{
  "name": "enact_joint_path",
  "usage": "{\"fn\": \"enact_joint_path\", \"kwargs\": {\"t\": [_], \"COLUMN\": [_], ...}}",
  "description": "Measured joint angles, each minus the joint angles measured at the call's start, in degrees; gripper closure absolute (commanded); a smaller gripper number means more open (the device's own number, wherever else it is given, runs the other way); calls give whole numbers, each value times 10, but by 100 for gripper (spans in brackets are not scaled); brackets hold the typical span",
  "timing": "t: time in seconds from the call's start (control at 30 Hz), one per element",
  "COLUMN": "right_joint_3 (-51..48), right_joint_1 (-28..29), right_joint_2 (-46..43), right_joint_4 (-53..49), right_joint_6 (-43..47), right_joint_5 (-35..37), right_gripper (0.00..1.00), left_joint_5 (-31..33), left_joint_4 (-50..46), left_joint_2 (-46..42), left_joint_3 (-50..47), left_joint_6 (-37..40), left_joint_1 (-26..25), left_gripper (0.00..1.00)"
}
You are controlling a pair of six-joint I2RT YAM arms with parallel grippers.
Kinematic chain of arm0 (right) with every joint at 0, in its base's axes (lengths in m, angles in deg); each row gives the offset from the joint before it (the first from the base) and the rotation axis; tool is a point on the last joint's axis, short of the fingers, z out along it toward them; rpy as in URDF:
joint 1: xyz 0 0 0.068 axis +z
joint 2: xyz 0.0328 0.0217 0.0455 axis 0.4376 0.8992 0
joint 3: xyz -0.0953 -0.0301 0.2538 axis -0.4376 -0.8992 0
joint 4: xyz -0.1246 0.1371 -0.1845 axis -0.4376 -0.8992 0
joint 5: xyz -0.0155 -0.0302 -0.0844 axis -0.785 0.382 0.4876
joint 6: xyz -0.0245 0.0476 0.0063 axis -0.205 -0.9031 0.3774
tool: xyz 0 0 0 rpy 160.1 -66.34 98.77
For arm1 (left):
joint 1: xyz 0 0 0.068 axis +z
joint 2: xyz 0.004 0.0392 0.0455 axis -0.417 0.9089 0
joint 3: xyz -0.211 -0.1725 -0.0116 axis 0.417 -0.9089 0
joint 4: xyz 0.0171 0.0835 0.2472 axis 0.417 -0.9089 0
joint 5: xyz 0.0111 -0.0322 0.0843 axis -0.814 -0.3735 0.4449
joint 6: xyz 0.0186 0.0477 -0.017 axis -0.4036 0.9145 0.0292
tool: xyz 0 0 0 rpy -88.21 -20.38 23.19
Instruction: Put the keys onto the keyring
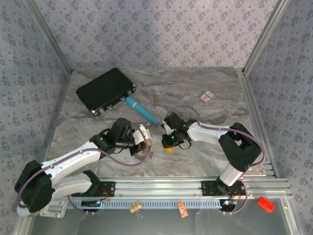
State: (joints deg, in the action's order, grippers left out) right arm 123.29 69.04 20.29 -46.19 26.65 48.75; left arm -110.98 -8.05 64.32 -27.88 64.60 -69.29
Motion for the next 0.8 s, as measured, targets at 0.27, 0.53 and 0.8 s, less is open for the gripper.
{"fn": "enact_joint_path", "kwargs": {"t": [0.27,0.53,0.8], "right_joint_3": [5,9,11], "right_joint_1": [0,0,0], "right_joint_2": [3,4,5], "right_joint_4": [-1,-6,-7], "right_joint_6": [1,2,2], "right_joint_5": [5,8,8], "right_gripper": [87,88,85], "left_joint_5": [0,2,2], "left_joint_4": [0,0,0], "left_joint_2": [0,0,0], "left_joint_3": [0,0,0], "left_joint_6": [0,0,0], "left_joint_1": [0,0,0], "left_gripper": [100,100,100]}}
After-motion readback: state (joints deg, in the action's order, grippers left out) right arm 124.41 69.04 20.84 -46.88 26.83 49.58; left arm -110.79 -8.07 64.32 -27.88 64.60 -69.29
